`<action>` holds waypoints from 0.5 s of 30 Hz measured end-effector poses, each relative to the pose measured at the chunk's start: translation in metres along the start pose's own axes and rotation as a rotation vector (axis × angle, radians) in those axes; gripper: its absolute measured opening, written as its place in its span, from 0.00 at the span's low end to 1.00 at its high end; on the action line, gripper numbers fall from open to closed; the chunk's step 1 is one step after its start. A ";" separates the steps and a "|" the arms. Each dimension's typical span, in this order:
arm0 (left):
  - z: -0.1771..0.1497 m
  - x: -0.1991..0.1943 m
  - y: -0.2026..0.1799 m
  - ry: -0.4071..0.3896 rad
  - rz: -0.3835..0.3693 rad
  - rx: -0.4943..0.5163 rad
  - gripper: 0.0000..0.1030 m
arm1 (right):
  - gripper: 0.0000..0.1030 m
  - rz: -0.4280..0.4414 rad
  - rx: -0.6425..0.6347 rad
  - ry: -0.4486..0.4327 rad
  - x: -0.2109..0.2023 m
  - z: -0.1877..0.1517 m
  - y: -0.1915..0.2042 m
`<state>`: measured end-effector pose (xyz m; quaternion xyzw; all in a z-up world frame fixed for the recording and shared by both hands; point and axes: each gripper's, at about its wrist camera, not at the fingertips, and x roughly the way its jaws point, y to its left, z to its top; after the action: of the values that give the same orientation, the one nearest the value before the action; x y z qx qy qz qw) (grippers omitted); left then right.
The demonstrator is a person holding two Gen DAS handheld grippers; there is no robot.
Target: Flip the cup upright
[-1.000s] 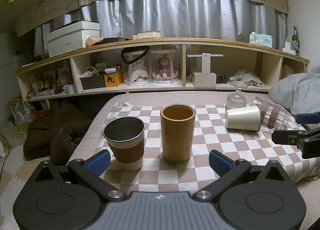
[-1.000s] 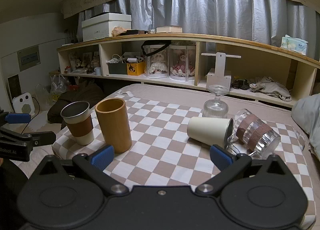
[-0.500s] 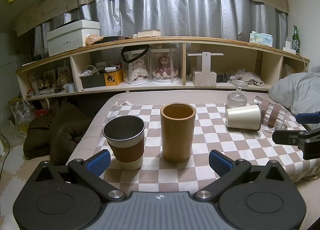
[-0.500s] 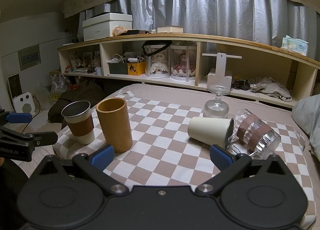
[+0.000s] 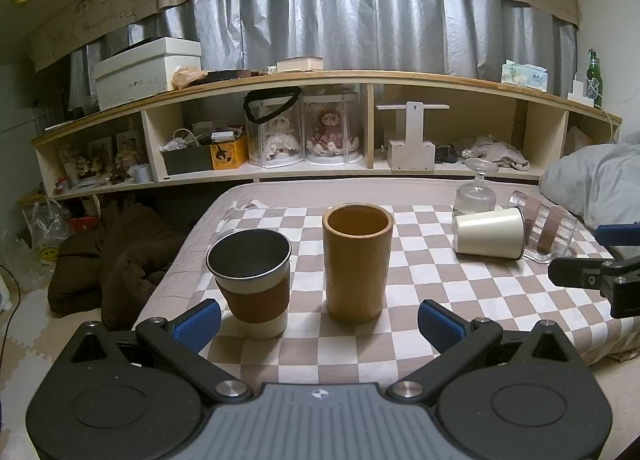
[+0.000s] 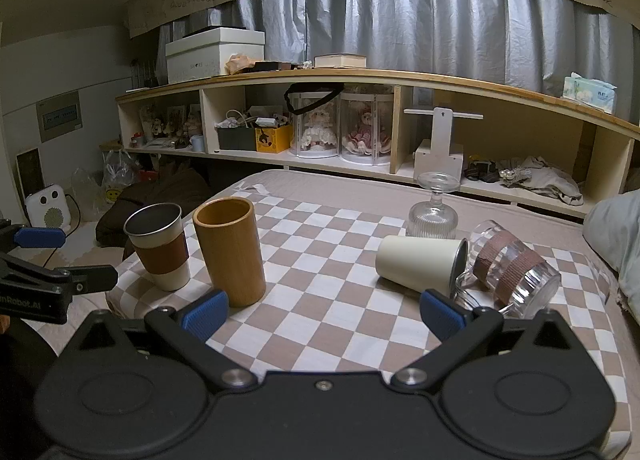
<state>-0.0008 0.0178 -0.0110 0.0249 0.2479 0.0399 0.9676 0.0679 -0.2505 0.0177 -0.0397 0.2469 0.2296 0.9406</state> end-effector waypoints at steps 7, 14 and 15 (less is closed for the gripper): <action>0.001 0.000 0.000 -0.001 0.001 0.000 1.00 | 1.00 0.000 -0.001 0.000 0.000 0.000 0.000; 0.000 0.001 0.000 0.000 0.001 0.000 1.00 | 1.00 0.000 -0.002 -0.001 0.000 0.000 0.000; 0.000 0.001 0.000 0.001 0.001 0.000 1.00 | 1.00 0.001 -0.001 -0.001 0.000 0.000 0.000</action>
<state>0.0001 0.0180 -0.0109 0.0250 0.2481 0.0403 0.9676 0.0677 -0.2506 0.0175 -0.0402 0.2465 0.2300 0.9406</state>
